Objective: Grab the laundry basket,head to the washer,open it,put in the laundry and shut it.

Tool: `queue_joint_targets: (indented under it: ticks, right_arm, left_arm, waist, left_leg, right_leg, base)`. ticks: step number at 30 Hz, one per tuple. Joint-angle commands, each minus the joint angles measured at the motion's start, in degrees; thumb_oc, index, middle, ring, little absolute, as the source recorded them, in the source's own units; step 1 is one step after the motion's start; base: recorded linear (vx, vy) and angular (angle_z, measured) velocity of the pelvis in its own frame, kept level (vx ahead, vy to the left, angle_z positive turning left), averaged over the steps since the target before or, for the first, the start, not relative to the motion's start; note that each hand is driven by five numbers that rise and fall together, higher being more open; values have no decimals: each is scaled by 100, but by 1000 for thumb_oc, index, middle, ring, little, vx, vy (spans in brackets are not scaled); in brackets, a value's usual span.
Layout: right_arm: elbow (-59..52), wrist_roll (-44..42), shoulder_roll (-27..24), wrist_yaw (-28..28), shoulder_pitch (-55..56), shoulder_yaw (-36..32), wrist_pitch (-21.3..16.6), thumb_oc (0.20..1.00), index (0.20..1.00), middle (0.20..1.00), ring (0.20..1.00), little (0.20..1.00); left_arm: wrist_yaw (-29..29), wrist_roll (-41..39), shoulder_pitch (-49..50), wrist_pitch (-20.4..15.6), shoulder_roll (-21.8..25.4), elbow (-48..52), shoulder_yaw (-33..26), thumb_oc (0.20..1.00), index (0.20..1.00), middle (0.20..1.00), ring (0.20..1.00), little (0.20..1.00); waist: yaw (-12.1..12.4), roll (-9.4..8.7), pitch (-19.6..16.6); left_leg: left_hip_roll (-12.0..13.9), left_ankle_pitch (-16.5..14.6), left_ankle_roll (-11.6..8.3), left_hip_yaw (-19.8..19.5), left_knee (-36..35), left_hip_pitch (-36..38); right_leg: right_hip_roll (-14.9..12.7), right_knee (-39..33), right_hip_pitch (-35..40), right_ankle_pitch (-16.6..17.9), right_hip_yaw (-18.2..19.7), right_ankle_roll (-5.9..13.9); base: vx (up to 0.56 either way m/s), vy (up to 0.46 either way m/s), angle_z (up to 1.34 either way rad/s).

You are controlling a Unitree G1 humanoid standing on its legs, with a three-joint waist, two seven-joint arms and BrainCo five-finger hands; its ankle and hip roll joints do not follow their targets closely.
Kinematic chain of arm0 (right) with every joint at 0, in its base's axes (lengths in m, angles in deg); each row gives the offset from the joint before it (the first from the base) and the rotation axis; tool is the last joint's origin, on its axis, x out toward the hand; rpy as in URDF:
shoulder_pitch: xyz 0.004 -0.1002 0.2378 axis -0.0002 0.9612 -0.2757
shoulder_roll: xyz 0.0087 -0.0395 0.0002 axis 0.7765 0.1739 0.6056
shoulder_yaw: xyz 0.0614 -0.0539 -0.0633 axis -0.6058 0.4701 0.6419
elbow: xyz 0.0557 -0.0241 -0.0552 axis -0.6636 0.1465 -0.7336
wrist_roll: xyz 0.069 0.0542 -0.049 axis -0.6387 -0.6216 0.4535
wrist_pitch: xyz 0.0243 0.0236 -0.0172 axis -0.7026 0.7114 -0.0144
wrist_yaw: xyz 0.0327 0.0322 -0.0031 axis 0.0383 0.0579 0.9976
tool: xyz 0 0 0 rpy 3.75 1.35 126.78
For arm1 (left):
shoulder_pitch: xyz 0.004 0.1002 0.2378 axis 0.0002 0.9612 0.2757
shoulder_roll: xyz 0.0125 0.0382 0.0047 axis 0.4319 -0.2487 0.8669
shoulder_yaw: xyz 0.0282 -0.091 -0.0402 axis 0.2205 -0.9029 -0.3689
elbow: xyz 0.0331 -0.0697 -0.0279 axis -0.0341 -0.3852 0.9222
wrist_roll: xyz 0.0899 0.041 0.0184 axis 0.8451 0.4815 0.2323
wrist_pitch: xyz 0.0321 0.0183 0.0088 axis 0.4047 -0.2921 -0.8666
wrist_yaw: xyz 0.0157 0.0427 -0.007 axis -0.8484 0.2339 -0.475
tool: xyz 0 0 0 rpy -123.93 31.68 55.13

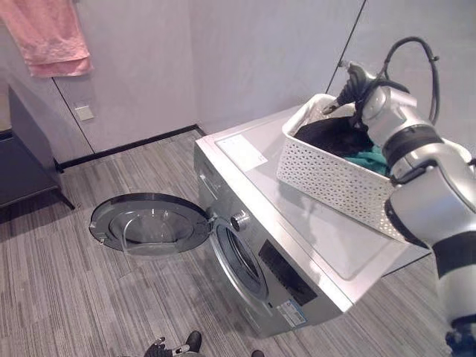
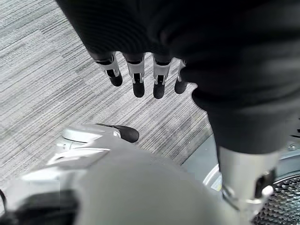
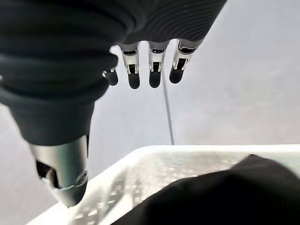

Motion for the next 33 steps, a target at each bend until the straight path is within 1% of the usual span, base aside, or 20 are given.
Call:
queue_joint_targets:
  ticks: [1,5,8,10,15,18,24,28,33]
  right_arm:
    - [532,229,-370,-15,-506,275,89,1000,1000,1000,1000,1000]
    - [566,379,-783,161,-145,301,111,1000,1000,1000,1000,1000]
    - [635,540,-918,310,-53,374,136,1000,1000,1000,1000,1000]
    - [663,679,-941,401,89,398,163,1000,1000,1000,1000,1000]
    - [594,627,-855,613,246,359,204,1000,1000,1000,1000,1000]
    - [529,575,-815,659,315,348,201,1000,1000,1000,1000,1000]
    - [431,325,-821,763,481,273,198,1000,1000,1000,1000,1000]
    - [615,315,-946,953,545,270,269,1000,1000,1000,1000,1000]
    - [636,179,-1076,958,633,172,280,1000,1000,1000,1000,1000]
  left_arm:
    - [-83,208,-455,4,273,-182,264,1000,1000,1000,1000,1000]
    - [-170,169,-369,38,265,-198,197,1000,1000,1000,1000,1000]
    - [-205,166,-339,48,262,-232,170,1000,1000,1000,1000,1000]
    - [-226,202,-300,77,236,-252,192,1000,1000,1000,1000,1000]
    - [-250,293,-333,137,227,-288,261,1000,1000,1000,1000,1000]
    - [-260,199,-352,128,220,-221,247,1000,1000,1000,1000,1000]
    - [-271,85,-366,97,197,-148,243,1000,1000,1000,1000,1000]
    - [-288,9,-285,85,237,-141,192,1000,1000,1000,1000,1000]
    - [-289,-5,-201,106,244,-197,150,1000,1000,1000,1000,1000]
  waist:
    - [162,-316,164]
    - [219,-257,256]
    - [201,-235,291]
    - [174,-224,302]
    - [144,-251,329]
    - [149,-258,359]
    - [196,-247,424]
    - [284,-201,520]
    - [337,-137,586]
  left_leg:
    - [285,-388,-99,328,33,630]
    - [268,-362,-116,198,33,482]
    - [267,-332,-126,162,33,426]
    - [273,-341,-121,174,33,425]
    - [299,-350,-114,197,33,441]
    - [301,-345,-114,203,33,429]
    - [296,-323,-117,194,33,335]
    - [276,-256,-126,128,33,188]
    - [244,-203,-137,79,33,103]
  right_leg:
    - [-444,95,473,-787,57,291]
    - [-443,73,416,-811,-15,278]
    - [-433,73,397,-827,-51,265]
    - [-426,77,390,-828,-36,254]
    - [-408,80,387,-834,22,248]
    - [-401,83,348,-828,41,256]
    - [-406,81,260,-827,34,260]
    - [-403,67,167,-828,-10,253]
    - [-401,60,125,-819,-42,241]
  base:
    - [0,4,20]
    - [-8,-1,30]
    - [-9,3,9]
    - [6,11,10]
    - [1,1,1]
    - [0,0,0]
    - [-8,2,-3]
    - [-12,-1,-2]
    - [-7,1,9]
